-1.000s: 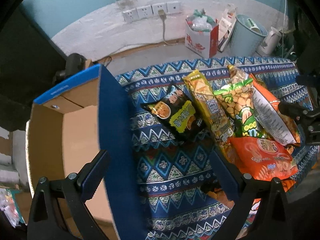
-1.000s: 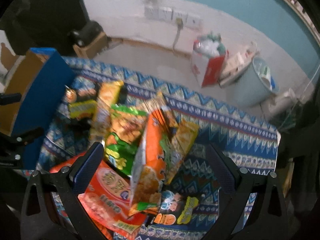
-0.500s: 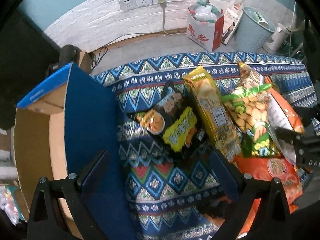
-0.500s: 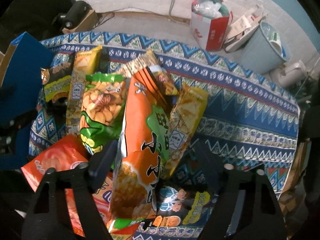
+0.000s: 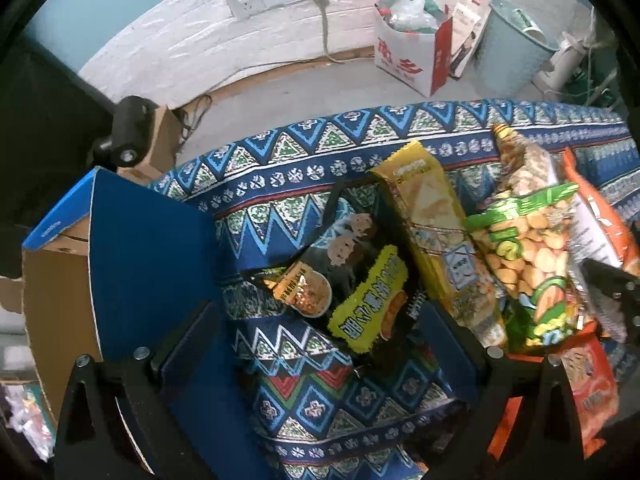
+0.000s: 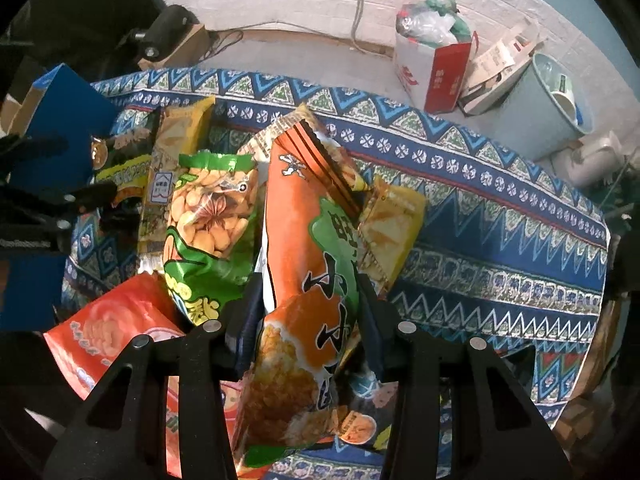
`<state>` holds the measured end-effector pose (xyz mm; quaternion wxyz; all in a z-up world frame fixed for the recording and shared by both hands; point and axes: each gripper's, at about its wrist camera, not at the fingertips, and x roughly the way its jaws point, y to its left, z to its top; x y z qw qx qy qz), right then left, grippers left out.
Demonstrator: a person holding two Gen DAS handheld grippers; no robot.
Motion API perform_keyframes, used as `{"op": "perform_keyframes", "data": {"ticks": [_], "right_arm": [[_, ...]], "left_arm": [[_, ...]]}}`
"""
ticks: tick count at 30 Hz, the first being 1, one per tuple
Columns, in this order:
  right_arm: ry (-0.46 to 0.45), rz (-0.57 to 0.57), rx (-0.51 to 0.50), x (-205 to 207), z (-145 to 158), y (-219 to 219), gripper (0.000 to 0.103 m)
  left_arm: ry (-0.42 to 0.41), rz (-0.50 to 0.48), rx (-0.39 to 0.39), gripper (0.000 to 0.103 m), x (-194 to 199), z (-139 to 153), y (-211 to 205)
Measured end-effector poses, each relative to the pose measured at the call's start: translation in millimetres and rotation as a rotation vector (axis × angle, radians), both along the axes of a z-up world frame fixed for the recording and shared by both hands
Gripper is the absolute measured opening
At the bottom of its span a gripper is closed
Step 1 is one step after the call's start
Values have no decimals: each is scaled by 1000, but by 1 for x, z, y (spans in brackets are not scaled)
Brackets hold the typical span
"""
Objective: Organize snacks
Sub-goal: 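Reach the left gripper to the black noodle pack while the right gripper reaches the orange bag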
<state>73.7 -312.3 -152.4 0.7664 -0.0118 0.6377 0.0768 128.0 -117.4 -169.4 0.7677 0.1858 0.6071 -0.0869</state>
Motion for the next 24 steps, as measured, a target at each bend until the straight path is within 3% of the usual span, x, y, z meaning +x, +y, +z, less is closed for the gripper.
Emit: {"op": "perform_keyframes", "data": {"ticks": [6, 9, 14, 17, 20, 24], "right_arm": [[1, -22, 28, 2, -1, -9, 43], [-1, -30, 35, 3, 0, -11, 43], [-5, -37, 45, 1, 1, -15, 43], [-5, -41, 47, 0, 1, -17, 43], [-5, -45, 52, 0, 1, -18, 43], [-6, -41, 48, -1, 1, -18, 43]], "left_arm": [[9, 3, -18, 101, -4, -2, -6], [22, 0, 8, 101, -6, -11, -10], [79, 74, -32, 100, 2, -30, 0], [99, 107, -80, 89, 7, -35, 5], [55, 115, -107, 83, 8, -31, 6], [56, 105, -188, 50, 6, -26, 4]]}}
